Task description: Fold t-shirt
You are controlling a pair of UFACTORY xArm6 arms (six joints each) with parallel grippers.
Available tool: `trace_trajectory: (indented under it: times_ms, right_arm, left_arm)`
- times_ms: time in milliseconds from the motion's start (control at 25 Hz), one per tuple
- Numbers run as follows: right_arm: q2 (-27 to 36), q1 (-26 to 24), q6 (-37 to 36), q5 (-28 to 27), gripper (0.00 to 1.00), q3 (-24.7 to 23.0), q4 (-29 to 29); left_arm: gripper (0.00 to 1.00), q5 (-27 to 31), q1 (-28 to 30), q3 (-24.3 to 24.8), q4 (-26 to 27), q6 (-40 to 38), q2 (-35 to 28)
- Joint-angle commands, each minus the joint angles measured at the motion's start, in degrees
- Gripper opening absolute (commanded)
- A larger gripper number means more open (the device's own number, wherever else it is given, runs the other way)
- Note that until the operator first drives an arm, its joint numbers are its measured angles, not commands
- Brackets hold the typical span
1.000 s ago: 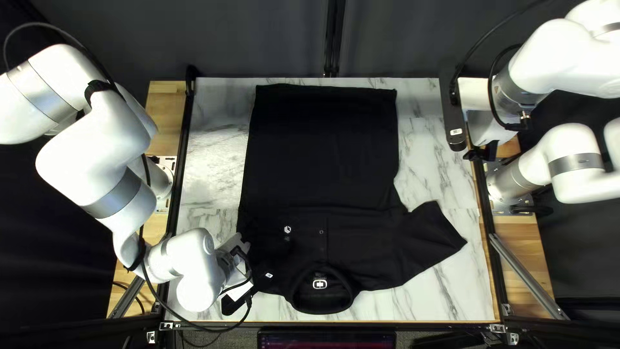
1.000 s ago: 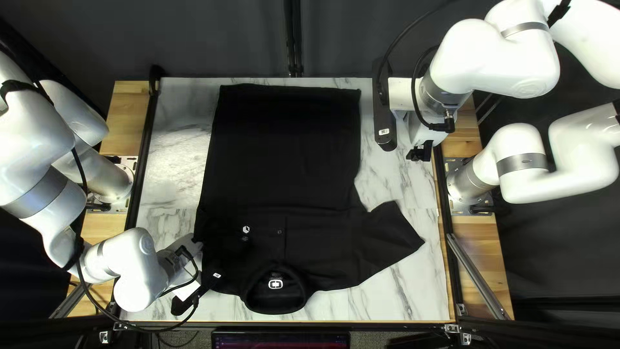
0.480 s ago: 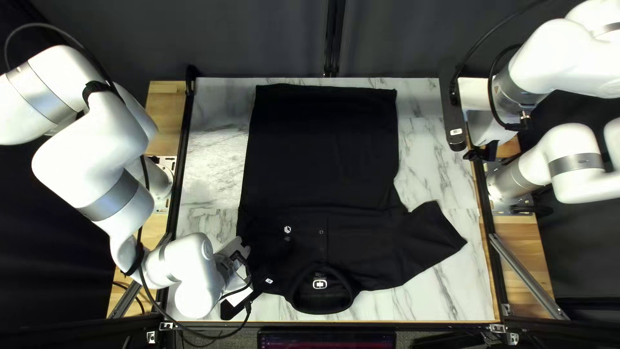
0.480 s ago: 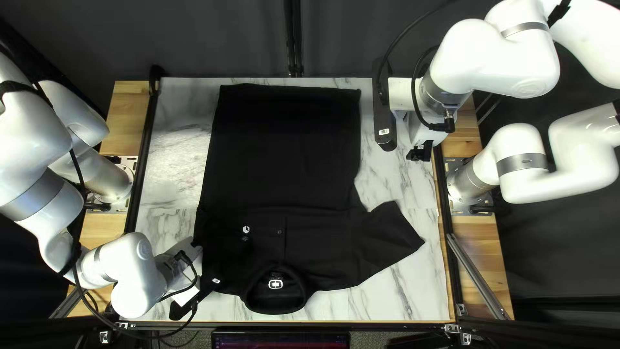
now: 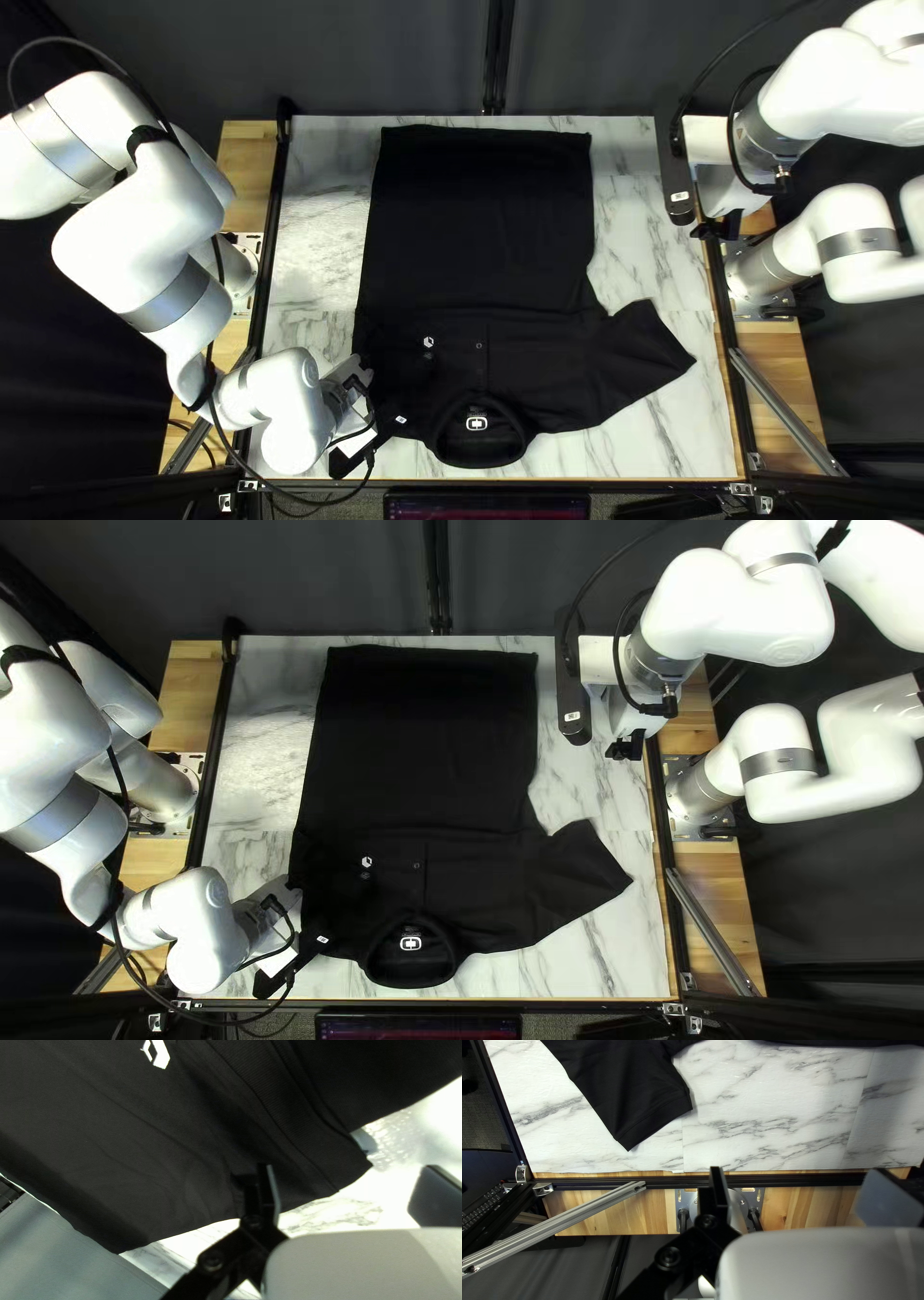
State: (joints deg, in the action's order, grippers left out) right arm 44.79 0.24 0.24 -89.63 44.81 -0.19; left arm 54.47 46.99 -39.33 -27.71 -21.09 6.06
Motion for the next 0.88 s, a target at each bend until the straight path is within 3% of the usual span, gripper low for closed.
trace_trajectory:
  times_ms: [40, 80, 120, 160, 440, 720, 880]
  right_arm:
    - [0.0, 0.0, 0.0, 0.0, 1.0, 0.0, 0.0]
    - [0.0, 0.0, 0.0, 0.0, 1.0, 0.0, 0.0]
    - [0.0, 0.0, 0.0, 0.0, 1.0, 0.0, 0.0]
    - [0.0, 0.0, 0.0, 0.0, 1.0, 0.0, 0.0]
    - [0.0, 0.0, 0.0, 0.0, 1.0, 0.0, 0.0]
    - [0.0, 0.0, 0.0, 0.0, 1.0, 0.0, 0.0]
    - [0.0, 0.0, 0.0, 0.0, 1.0, 0.0, 0.0]
  left_arm:
    - [0.82, -0.78, -0.6, 0.84, -0.44, -0.03, -0.37]
    - [0.51, -0.94, -0.77, 1.09, -0.57, -0.03, -0.56]
    - [0.06, -1.03, -0.87, 1.25, -0.66, -0.03, -0.68]
    - [0.0, -1.2, -0.96, 1.46, -0.76, -0.07, -0.79]
    - [0.0, -3.15, -2.02, 2.48, -1.54, -0.59, -0.27]
    - [0.0, 5.44, -0.28, -1.81, -0.07, 3.22, -4.13]
    - [0.0, 6.93, -2.53, -2.64, -1.11, 6.71, -5.39]
